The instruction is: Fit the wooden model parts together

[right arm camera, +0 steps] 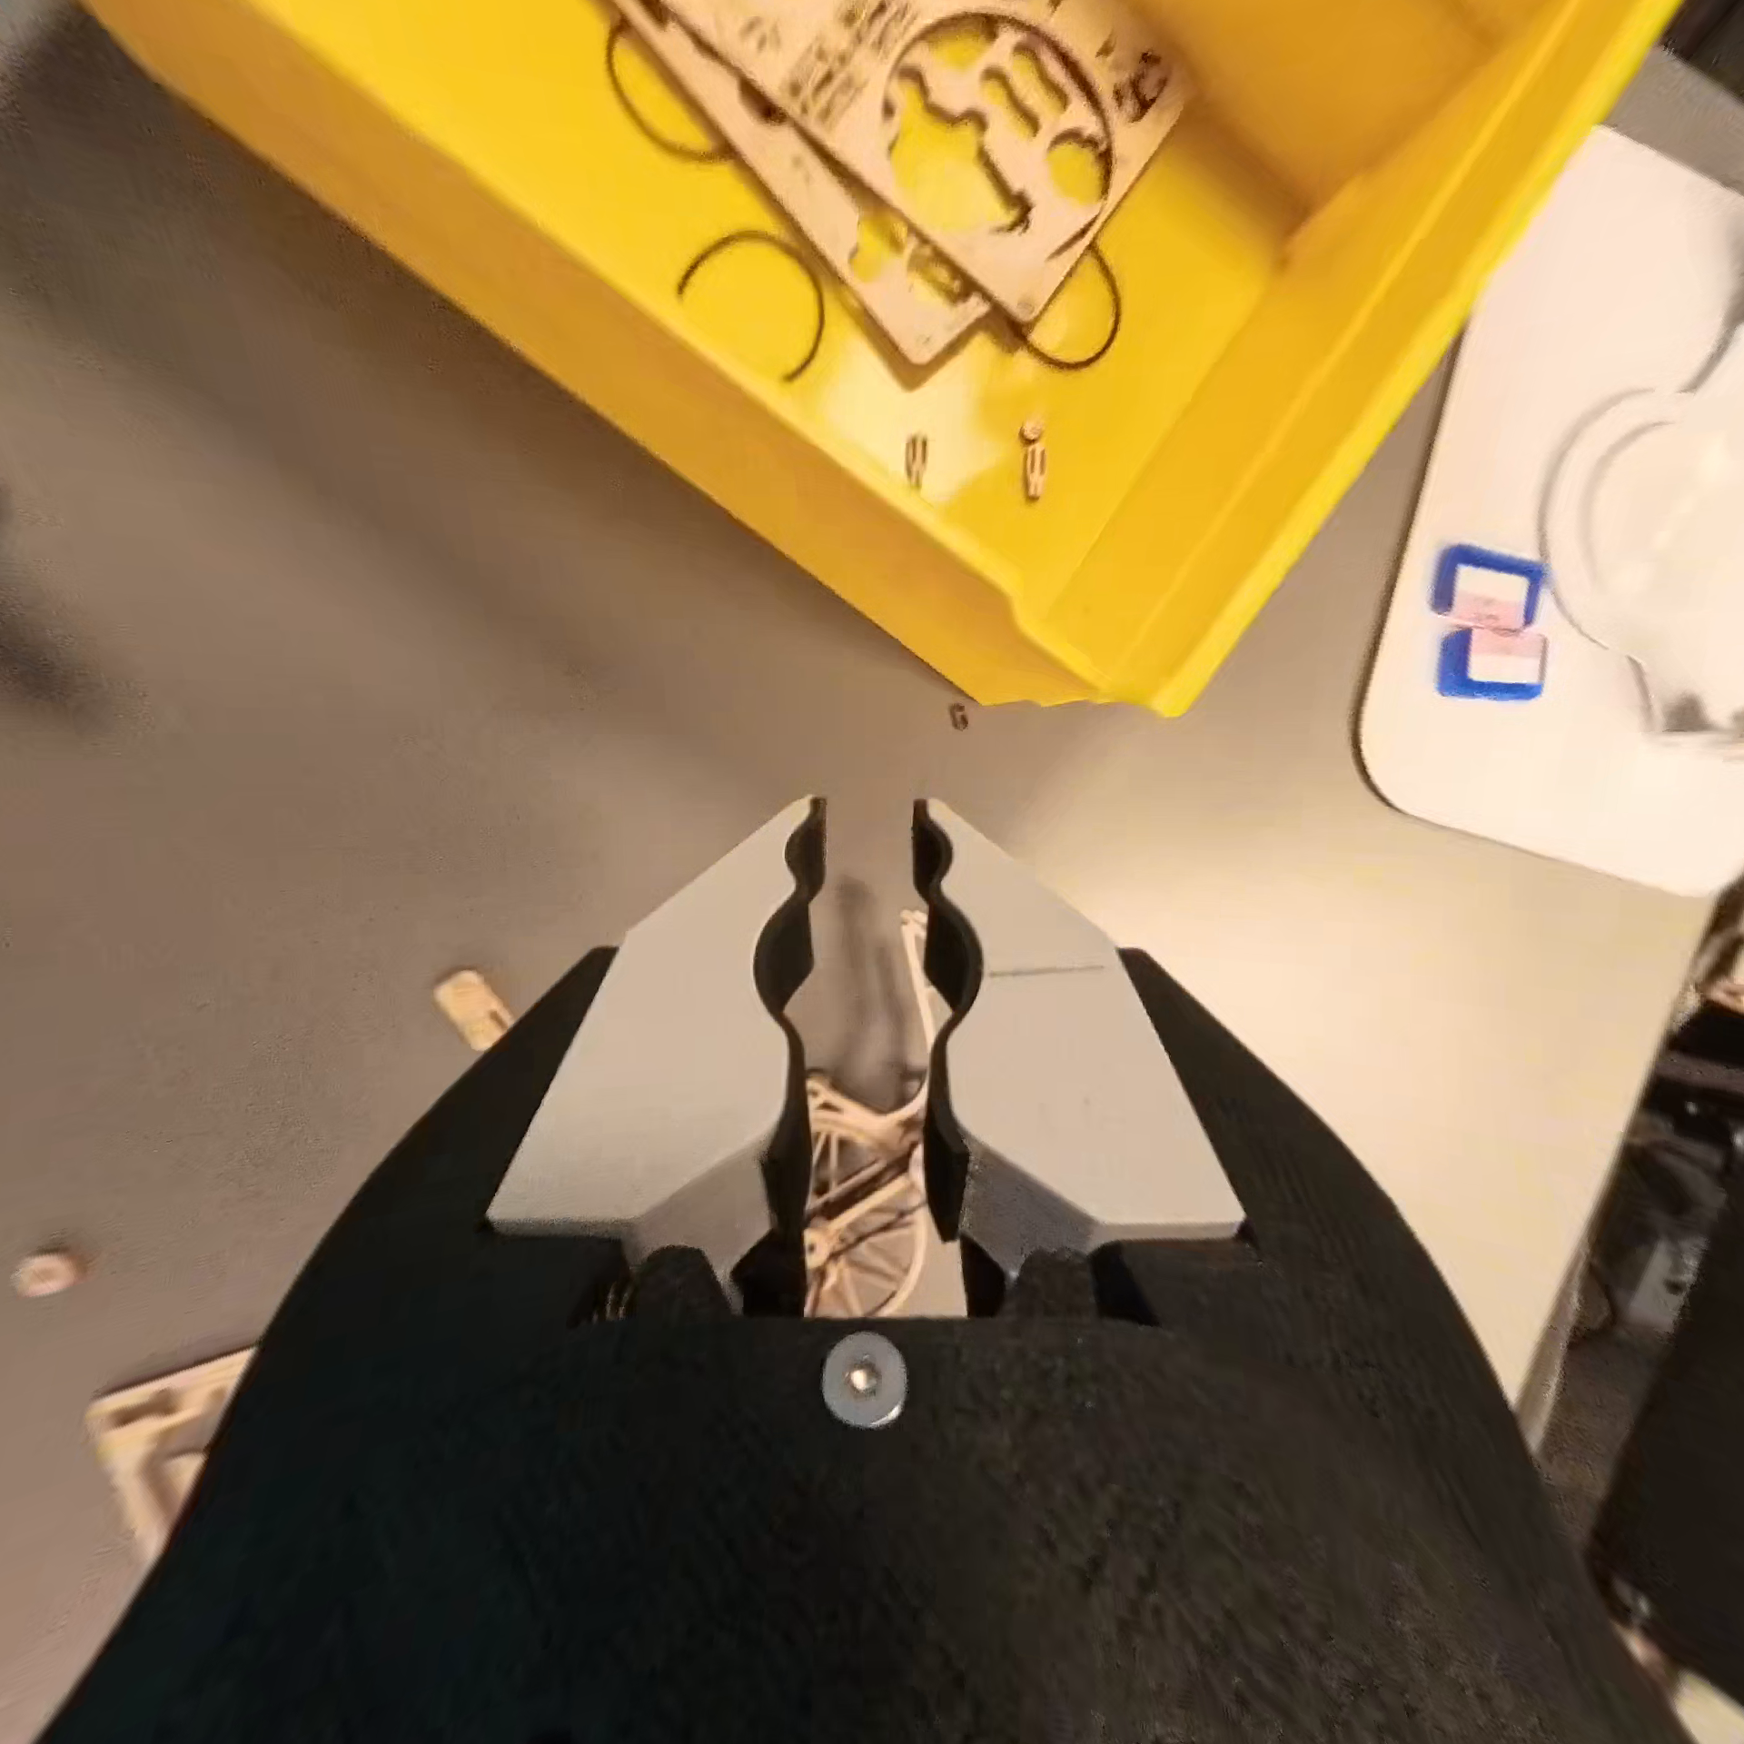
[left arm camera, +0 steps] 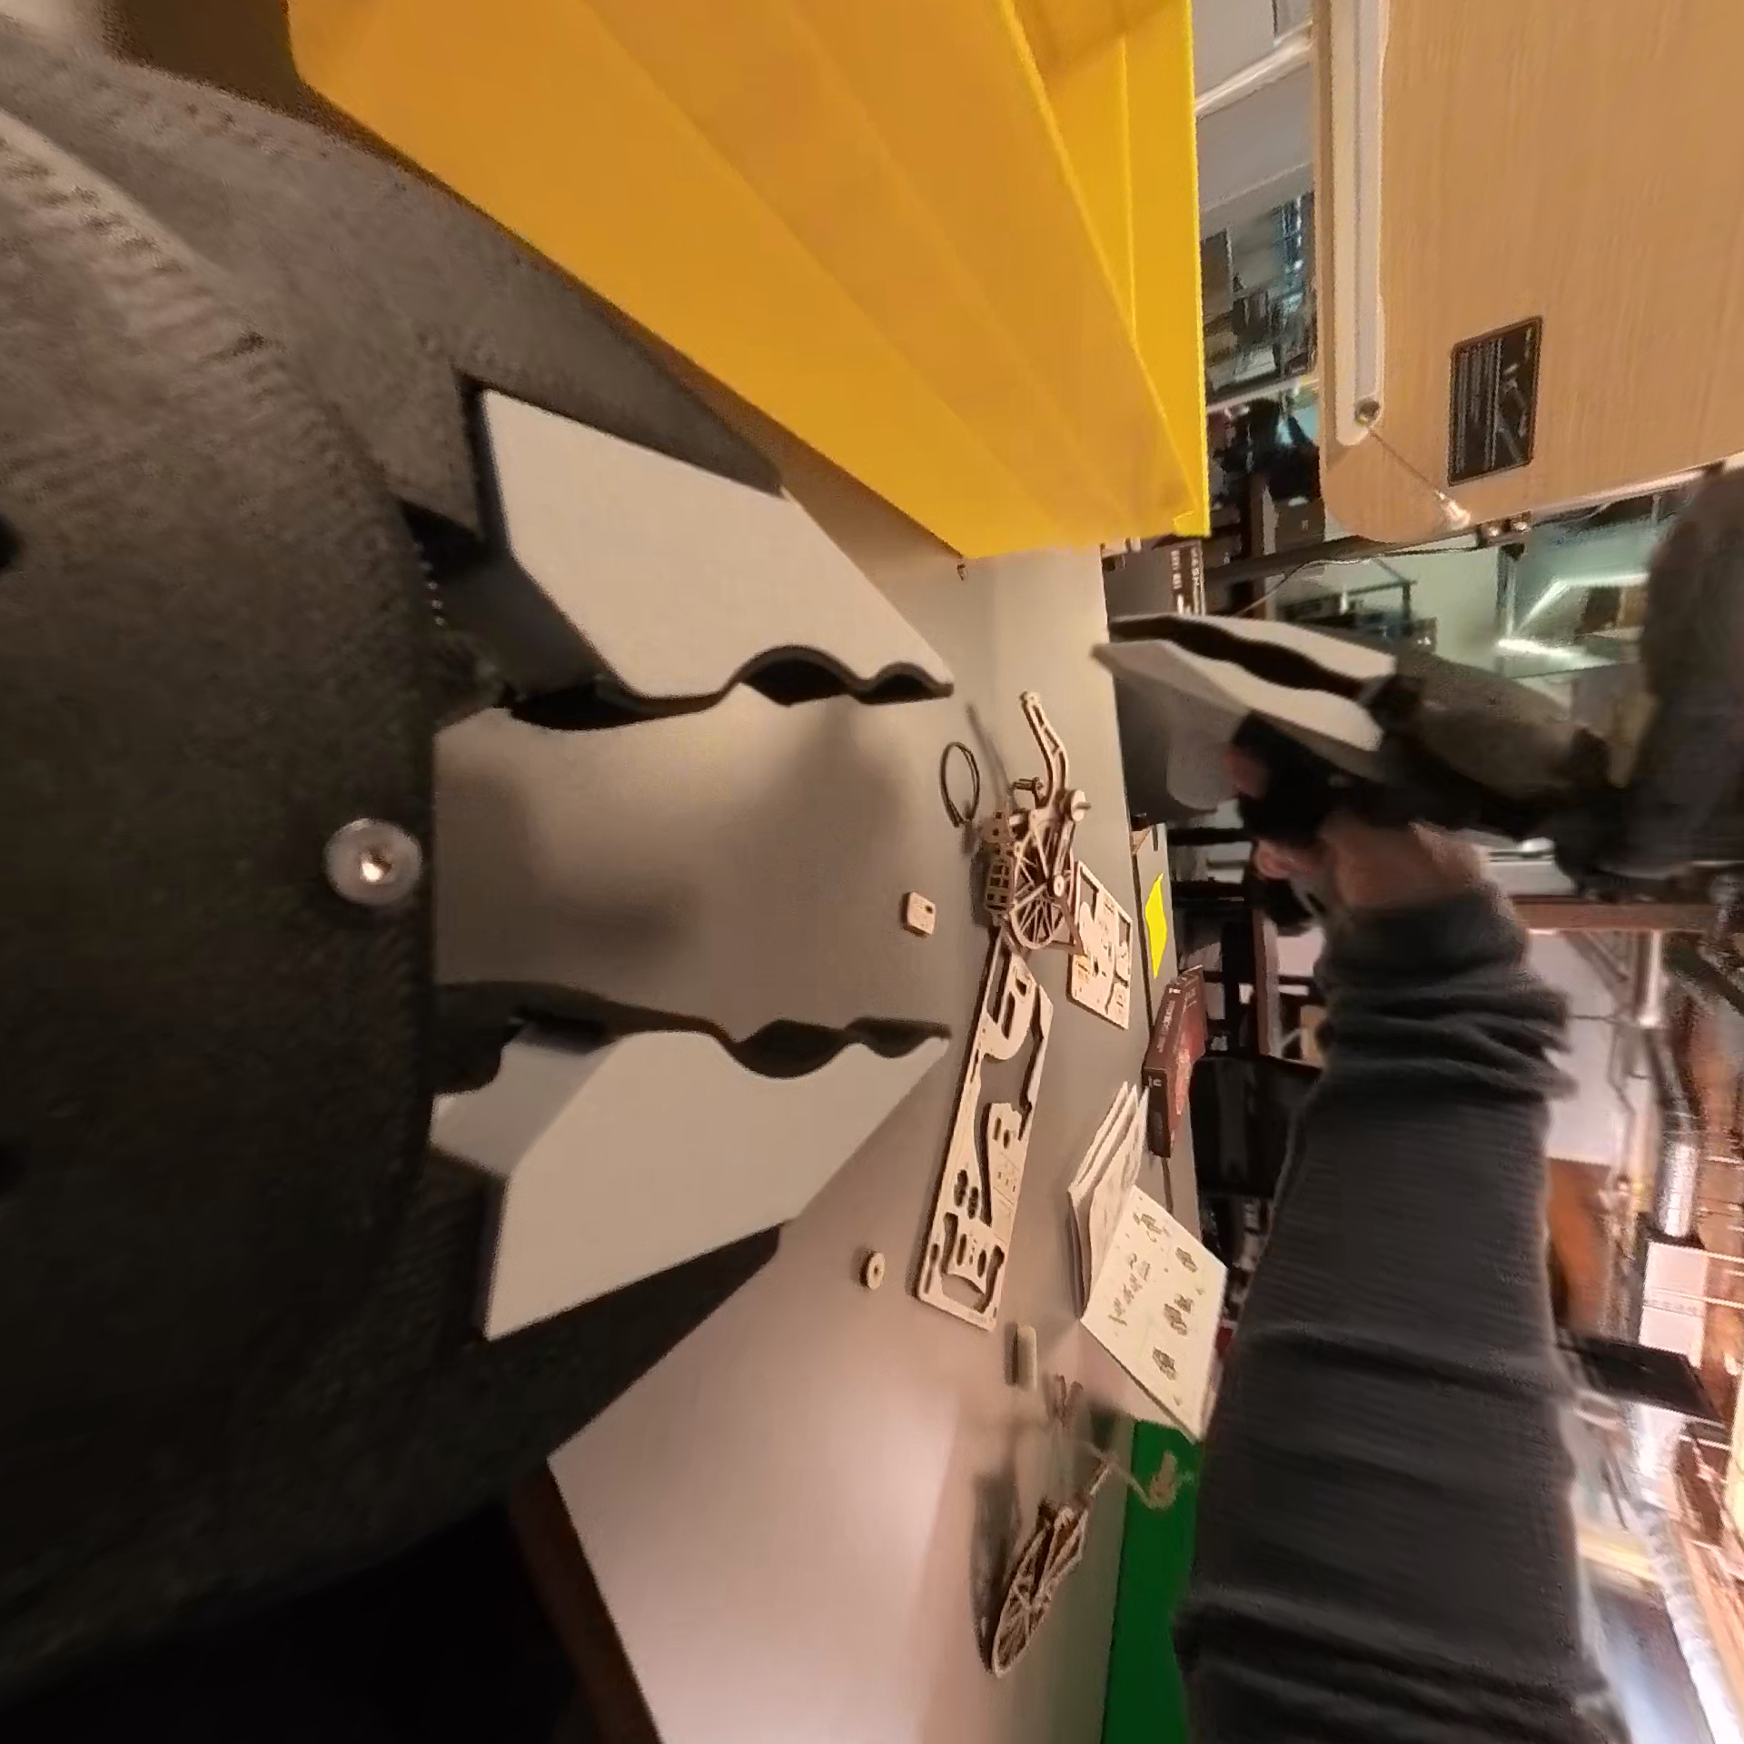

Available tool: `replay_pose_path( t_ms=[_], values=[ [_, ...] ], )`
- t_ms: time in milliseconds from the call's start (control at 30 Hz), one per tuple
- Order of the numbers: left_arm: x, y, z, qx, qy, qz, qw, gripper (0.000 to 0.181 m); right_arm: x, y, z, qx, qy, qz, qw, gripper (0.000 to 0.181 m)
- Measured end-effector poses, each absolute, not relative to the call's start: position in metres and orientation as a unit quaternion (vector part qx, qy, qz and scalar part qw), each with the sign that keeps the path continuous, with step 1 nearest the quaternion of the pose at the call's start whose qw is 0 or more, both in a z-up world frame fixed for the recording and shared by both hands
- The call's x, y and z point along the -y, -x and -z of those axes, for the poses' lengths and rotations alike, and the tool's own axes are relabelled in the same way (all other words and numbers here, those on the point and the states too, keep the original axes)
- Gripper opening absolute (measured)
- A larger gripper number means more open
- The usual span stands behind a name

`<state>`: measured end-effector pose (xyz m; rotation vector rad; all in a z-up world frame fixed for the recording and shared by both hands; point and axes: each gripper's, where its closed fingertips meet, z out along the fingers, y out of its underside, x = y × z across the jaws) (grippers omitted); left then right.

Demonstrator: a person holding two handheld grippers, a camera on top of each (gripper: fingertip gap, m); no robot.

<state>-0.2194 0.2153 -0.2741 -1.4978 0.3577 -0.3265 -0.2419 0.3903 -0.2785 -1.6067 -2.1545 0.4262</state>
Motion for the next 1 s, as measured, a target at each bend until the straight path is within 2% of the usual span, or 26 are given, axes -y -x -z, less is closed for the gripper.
replay_pose_path(
  t_ms=[167,400,867,1000],
  values=[
    [-0.211,0.213,0.261,-0.181,0.663,0.123,0.716,0.065,-0.407,0.254,0.317,0.813,0.523,-0.159,0.199,0.017],
    [-0.211,0.21,0.255,-0.186,0.657,0.132,0.718,0.064,-0.42,0.265,0.343,0.816,0.523,-0.202,0.145,0.016],
    [-0.207,0.2,0.253,-0.202,0.655,0.151,0.712,0.063,-0.418,0.279,0.345,0.804,0.527,-0.239,0.138,0.0],
    [-0.205,0.199,0.25,-0.206,0.651,0.146,0.716,0.062,-0.412,0.267,0.32,0.806,0.517,-0.248,0.149,0.0]
  ],
)
